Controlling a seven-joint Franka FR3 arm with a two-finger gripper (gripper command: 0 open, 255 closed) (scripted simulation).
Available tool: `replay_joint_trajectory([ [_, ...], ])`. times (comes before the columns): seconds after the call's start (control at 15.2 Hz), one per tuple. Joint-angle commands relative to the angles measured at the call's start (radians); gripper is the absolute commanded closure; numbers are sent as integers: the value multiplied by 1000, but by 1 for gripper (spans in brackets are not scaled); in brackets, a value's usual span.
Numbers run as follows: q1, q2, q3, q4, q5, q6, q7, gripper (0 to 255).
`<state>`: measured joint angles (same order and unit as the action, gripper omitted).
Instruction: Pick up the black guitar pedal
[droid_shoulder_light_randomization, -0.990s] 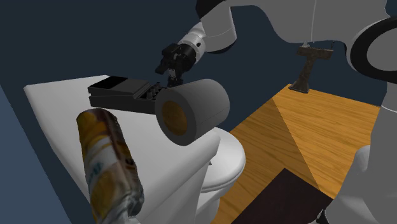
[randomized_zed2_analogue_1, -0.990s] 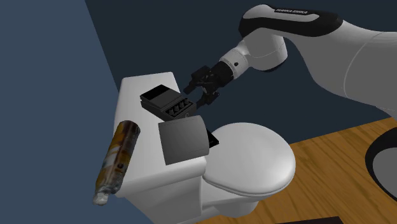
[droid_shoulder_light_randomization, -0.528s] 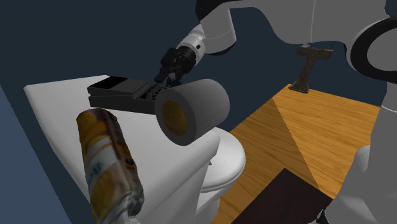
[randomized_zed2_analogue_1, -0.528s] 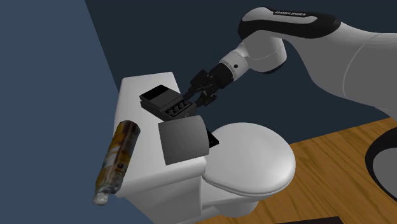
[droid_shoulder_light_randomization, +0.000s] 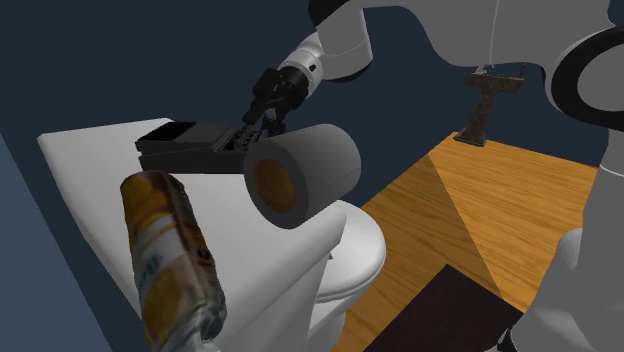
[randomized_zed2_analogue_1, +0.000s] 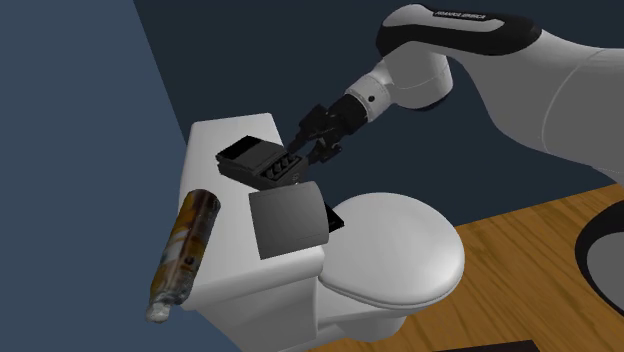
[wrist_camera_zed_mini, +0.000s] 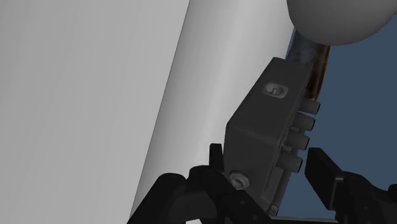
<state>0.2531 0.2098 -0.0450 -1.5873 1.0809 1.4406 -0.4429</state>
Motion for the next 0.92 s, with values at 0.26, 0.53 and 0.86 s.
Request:
replay_joint_trajectory([
  [0.26, -4, -1, 0, 66, 8, -35, 57, 255],
  [0.53, -8, 2, 0, 116, 15, -60, 98, 255],
  [0.86, -11, 7, 0, 159, 21, -79, 131, 255],
])
